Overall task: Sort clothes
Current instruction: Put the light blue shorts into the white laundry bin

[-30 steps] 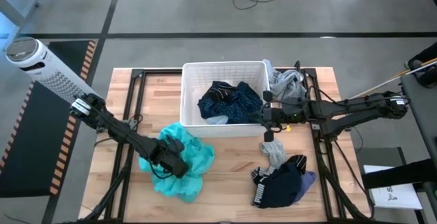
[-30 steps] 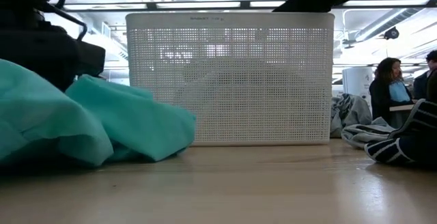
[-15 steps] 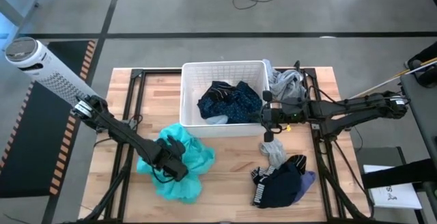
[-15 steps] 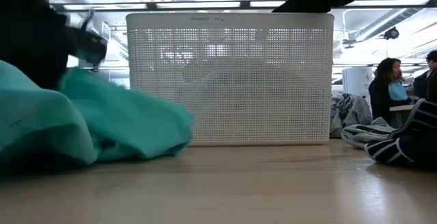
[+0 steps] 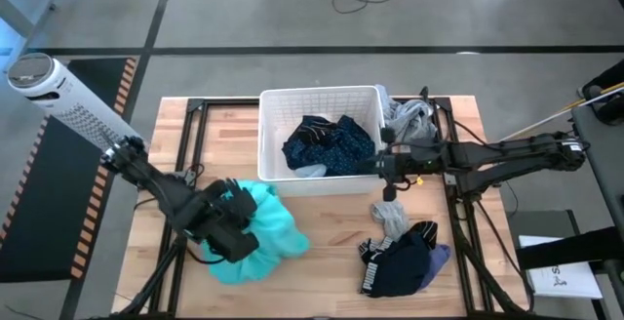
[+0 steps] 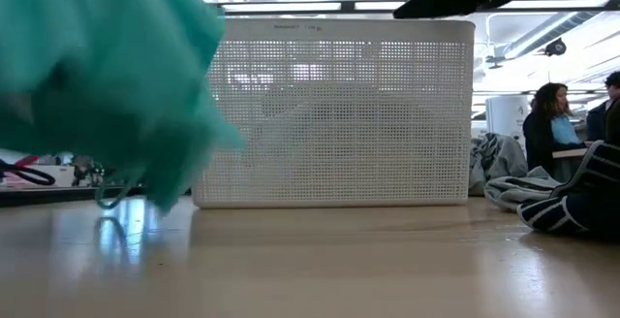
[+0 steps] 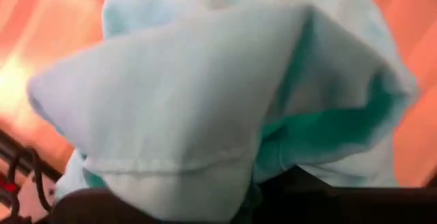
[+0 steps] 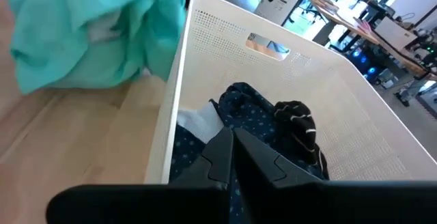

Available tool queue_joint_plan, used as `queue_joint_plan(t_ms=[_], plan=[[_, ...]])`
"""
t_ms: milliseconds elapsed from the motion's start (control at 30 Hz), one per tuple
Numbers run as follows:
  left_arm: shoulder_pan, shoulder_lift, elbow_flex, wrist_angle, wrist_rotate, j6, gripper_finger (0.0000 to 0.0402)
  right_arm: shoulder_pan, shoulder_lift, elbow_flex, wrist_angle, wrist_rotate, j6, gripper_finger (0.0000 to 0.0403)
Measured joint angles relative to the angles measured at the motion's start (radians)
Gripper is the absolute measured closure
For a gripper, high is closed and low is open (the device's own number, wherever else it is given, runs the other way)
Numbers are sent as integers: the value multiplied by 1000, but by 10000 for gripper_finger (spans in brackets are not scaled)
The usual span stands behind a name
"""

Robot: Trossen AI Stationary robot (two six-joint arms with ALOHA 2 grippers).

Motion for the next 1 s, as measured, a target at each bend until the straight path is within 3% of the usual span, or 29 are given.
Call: queue_joint_plan(t_ms=[333, 600, 800, 1000], plan=[[-35, -1, 309, -38, -161, 136, 400, 0, -35, 0, -30, -3, 12, 403], [-4, -1, 489, -54, -450, 290, 401, 0, -37, 0, -29, -5, 18, 403], [78, -1, 618, -15, -624, 441, 401, 0, -37, 1, -30, -9, 38, 403], [244, -1, 679, 78, -661, 723, 401, 0, -38, 0, -30, -9, 42, 403]])
